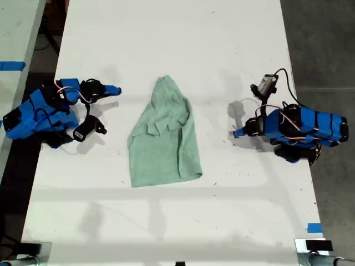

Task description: Fold t shirt

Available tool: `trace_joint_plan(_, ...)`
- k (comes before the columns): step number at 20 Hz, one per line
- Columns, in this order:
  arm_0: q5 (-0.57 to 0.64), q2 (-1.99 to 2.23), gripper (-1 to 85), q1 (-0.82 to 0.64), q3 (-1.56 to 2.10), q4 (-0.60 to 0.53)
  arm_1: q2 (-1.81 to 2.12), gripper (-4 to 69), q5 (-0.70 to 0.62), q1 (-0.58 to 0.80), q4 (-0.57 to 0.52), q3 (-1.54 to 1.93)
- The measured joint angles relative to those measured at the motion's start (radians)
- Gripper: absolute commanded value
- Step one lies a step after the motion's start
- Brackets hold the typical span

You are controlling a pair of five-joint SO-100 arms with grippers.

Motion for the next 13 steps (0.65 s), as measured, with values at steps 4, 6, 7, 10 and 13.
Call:
trace_joint_plan(4,0.000,0.000,-0.3,0.000,0.000,0.000,0.000,1.3,0.003,-0.006,0.000,0.000)
trace_joint_plan(6,0.000,0.000,-0.3,0.000,0.000,0.000,0.000,1.3,0.006,-0.006,0.000,0.000)
trace_joint_plan(7,0.000,0.000,-0.3,0.000,0.000,0.000,0.000,1.3,0.006,-0.006,0.000,0.000)
trace_joint_plan(10,0.000,0.000,-0.3,0.000,0.000,0.000,0.000,1.3,0.009,-0.009,0.000,0.000)
trace_joint_plan(13,0.000,0.000,-0.3,0.000,0.000,0.000,0.000,1.3,0.009,-0.009,0.000,0.000)
